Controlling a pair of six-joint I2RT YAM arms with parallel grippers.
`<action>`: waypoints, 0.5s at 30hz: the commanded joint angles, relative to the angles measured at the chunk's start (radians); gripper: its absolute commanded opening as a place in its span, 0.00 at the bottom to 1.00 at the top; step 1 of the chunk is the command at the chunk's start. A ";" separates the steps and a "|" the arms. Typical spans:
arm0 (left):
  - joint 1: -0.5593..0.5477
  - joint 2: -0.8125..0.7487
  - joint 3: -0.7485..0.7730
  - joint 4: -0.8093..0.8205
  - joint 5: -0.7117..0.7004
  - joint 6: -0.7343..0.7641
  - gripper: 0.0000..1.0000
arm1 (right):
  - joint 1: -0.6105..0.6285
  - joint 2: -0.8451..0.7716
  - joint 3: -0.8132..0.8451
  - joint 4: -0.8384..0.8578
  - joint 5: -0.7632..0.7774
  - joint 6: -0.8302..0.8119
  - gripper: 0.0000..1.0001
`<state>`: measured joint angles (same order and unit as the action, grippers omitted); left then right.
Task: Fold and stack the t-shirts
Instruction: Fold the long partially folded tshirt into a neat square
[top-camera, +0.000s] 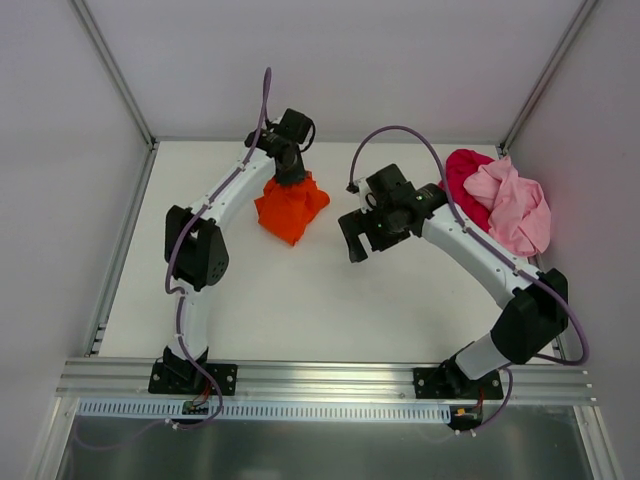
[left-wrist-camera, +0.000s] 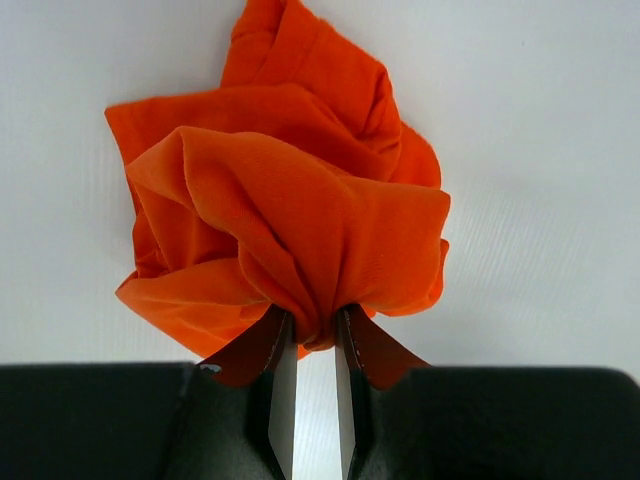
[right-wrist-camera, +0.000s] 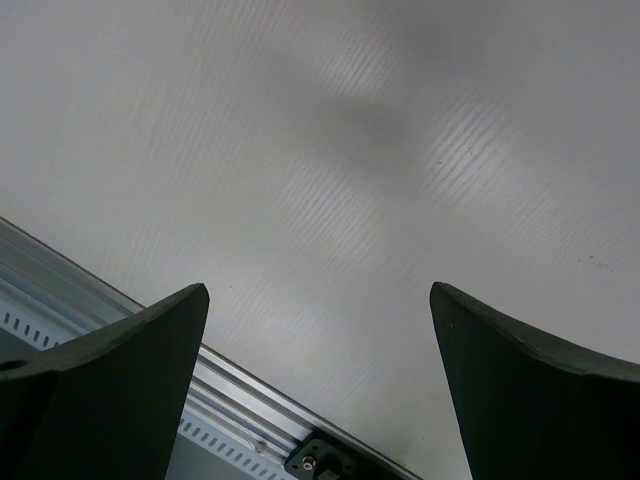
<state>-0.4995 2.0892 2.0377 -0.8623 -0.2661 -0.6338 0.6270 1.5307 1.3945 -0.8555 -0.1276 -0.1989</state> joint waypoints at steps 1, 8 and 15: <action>0.042 0.071 0.076 0.000 0.043 0.043 0.00 | -0.001 -0.055 -0.003 -0.007 -0.006 0.009 1.00; 0.091 0.164 0.079 0.045 0.123 0.052 0.34 | -0.003 -0.099 -0.031 -0.020 0.003 0.016 1.00; 0.093 0.149 0.044 0.066 0.119 0.077 0.99 | 0.000 -0.132 -0.078 -0.014 -0.021 0.036 1.00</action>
<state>-0.4000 2.3020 2.0892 -0.8265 -0.1753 -0.5846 0.6270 1.4376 1.3285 -0.8677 -0.1291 -0.1837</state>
